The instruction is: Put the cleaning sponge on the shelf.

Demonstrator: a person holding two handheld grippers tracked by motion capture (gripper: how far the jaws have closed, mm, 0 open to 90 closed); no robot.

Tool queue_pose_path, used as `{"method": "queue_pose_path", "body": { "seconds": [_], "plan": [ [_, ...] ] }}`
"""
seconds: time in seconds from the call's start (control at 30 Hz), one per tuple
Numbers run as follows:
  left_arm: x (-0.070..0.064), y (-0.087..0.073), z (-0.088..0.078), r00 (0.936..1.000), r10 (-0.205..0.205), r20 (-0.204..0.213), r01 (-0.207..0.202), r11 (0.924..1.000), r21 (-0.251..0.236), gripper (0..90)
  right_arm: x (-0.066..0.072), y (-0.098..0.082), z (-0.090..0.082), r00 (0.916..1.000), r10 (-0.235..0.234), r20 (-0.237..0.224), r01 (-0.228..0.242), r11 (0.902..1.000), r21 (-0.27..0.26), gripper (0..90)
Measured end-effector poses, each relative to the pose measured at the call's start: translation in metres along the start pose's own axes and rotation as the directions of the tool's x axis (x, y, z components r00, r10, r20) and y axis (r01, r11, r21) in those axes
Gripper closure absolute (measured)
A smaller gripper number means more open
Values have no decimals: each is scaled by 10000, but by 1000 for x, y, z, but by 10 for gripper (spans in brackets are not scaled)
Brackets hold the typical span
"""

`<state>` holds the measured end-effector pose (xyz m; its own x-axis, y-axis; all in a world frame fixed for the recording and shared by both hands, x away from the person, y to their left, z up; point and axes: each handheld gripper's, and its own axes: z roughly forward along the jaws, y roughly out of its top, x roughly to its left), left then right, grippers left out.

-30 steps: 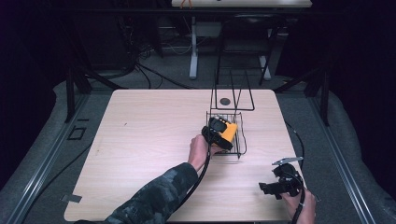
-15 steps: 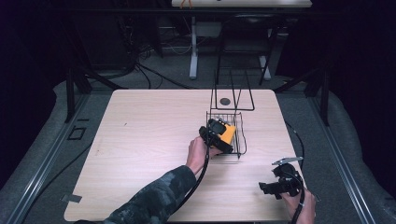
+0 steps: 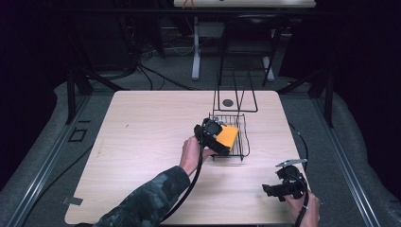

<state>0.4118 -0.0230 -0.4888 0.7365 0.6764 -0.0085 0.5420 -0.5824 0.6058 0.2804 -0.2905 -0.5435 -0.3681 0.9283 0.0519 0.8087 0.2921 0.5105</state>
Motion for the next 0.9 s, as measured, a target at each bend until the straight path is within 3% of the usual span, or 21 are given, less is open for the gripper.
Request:
{"method": "queue_pose_path", "body": {
  "seconds": [0.33,0.5,0.7,0.77,0.9],
  "plan": [
    [10,-19,-31,9992,363,175,-359,9992,-178,33,1,1,0,10000,8,52,-7,10000,-65,94],
    [23,-42,-54,9987,492,156,-489,9987,-168,40,0,2,-2,9998,172,89,-168,9989,-441,94],
    [40,-58,-73,9993,382,23,-382,9993,50,41,3,3,0,9999,144,93,-140,9993,-334,94],
    [51,-69,-84,9995,222,-232,-220,9997,98,42,4,4,0,9998,193,66,-190,9992,-358,94],
    [60,-84,-97,9991,-21,-420,22,10000,12,42,5,4,0,9999,108,117,-104,9994,-341,94]
  ]
}}
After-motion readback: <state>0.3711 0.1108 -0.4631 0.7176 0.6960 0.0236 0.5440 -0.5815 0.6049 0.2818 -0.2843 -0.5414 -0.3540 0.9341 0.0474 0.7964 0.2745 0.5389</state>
